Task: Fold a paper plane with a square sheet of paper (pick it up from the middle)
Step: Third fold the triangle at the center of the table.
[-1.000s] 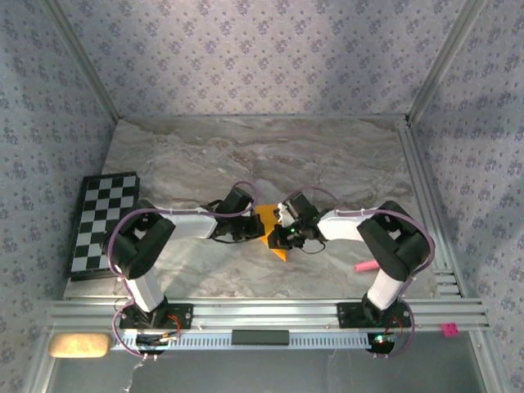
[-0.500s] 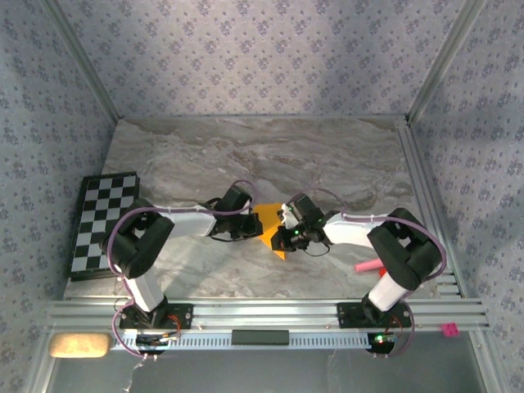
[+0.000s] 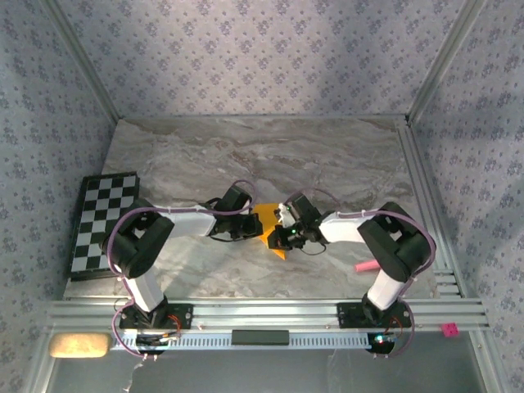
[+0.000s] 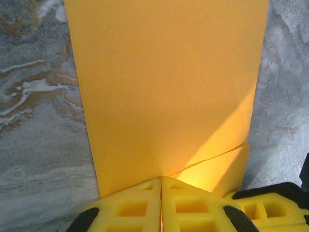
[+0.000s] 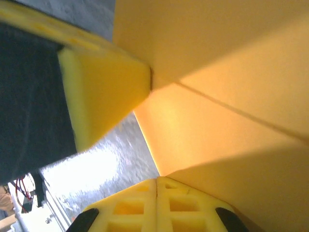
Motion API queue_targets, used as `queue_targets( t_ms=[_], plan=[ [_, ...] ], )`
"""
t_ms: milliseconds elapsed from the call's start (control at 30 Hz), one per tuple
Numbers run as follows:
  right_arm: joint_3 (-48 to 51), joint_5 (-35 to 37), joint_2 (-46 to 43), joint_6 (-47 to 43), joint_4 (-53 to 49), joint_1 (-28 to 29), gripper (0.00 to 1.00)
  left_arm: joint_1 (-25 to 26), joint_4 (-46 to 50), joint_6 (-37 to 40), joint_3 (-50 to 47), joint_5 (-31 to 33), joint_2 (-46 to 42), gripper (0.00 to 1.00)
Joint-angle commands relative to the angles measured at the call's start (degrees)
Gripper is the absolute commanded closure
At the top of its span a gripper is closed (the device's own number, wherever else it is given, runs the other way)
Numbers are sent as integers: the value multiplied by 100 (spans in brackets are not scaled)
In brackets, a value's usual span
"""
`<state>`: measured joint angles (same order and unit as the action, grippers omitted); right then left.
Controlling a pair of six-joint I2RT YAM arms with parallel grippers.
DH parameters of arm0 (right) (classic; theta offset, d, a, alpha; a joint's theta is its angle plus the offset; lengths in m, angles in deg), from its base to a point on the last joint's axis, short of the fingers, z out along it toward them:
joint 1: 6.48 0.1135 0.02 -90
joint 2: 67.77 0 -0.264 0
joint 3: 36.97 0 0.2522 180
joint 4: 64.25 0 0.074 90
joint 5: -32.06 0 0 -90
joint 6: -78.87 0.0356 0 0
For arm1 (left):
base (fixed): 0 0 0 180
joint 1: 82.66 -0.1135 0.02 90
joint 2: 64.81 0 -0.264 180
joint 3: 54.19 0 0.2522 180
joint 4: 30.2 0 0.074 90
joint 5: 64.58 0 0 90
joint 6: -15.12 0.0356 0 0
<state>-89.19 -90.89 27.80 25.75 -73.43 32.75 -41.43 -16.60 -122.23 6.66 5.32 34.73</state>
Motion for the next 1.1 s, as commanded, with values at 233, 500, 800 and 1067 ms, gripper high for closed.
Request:
queue_targets(
  t_ms=[233, 500, 800, 1067],
  plan=[
    [995, -299, -703, -43, -380, -137, 92, -108, 393, 110, -126, 340, 179, 90],
    [1372, -238, -1354, -349, -658, -373, 91, -100, 311, -26, -200, 271, 111, 90],
    [1049, 905, -2231, -337, -1425, -619, 82, 415, -451, -1230, -698, 577, -446, 89],
    [460, 1056, -1907, -297, -1442, -494, 65, 551, 328, -1045, -491, 1368, -1298, 72]
  ],
)
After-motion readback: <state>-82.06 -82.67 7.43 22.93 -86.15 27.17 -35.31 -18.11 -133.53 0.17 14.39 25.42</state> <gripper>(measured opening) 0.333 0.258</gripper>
